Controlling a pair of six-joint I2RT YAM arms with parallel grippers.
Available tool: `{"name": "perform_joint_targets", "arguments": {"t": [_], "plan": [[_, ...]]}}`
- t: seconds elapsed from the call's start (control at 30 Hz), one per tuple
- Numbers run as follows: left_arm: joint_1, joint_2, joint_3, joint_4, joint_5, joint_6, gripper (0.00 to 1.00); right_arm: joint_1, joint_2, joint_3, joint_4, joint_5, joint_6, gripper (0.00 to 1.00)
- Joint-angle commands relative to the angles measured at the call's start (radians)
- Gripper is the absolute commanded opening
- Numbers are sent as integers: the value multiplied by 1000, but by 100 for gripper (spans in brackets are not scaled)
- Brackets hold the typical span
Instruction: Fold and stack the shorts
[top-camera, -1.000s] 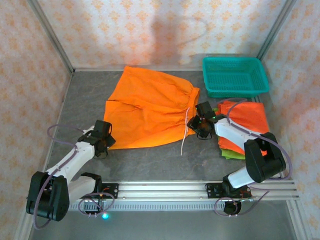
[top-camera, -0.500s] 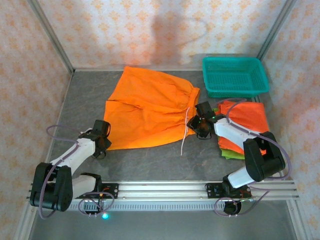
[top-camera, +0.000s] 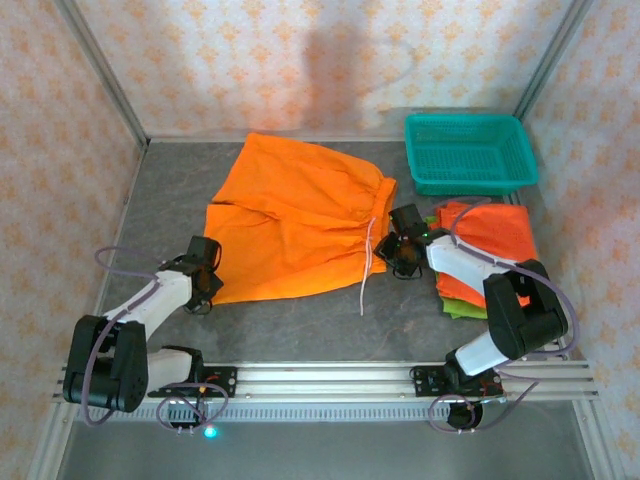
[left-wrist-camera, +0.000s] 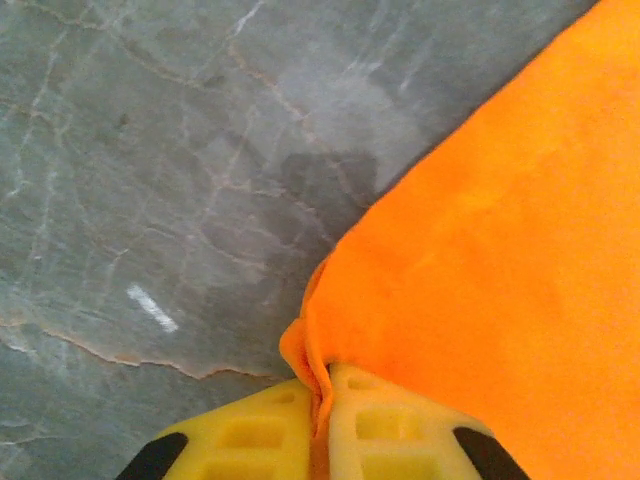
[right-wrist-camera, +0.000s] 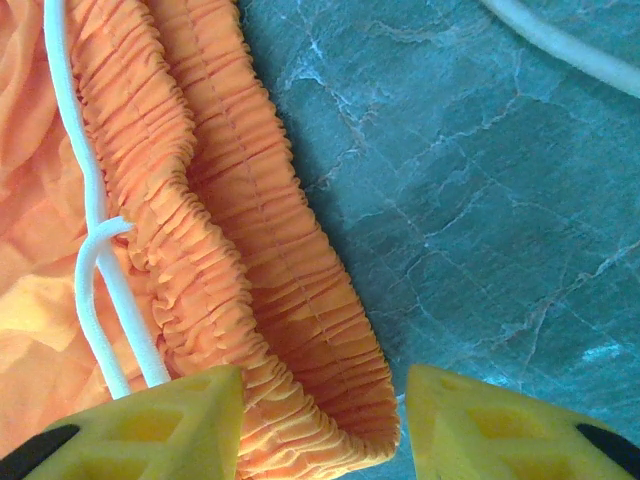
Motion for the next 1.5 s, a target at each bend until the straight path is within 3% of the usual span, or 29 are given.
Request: {"name": "perform_joint_targets", "arguments": {"t": [0.0,0.2,0.53,1.0,1.1,1.43,1.47], "plan": [[1,-63,40,-1,-4,21,3,-3,-7,-18,10,23,15,45],[0,-116,40,-18,-23,31,0,-3,5,-30,15,4,38,43],[1,-60,29,23,18,32,0,43,-79,-80,18,-18,76,42],[0,-53,24,32,10,35,0,72,34,-59,36,-24,68,41],[0,-46,24,33,11,37,0,72,64,-48,28,-9,53,36],[0,-65,74,-2,-18,71,0,71,65,18,-37,65,4,0],[0,-76,88,-16,-27,78,0,72,60,31,-49,70,-5,0]]}}
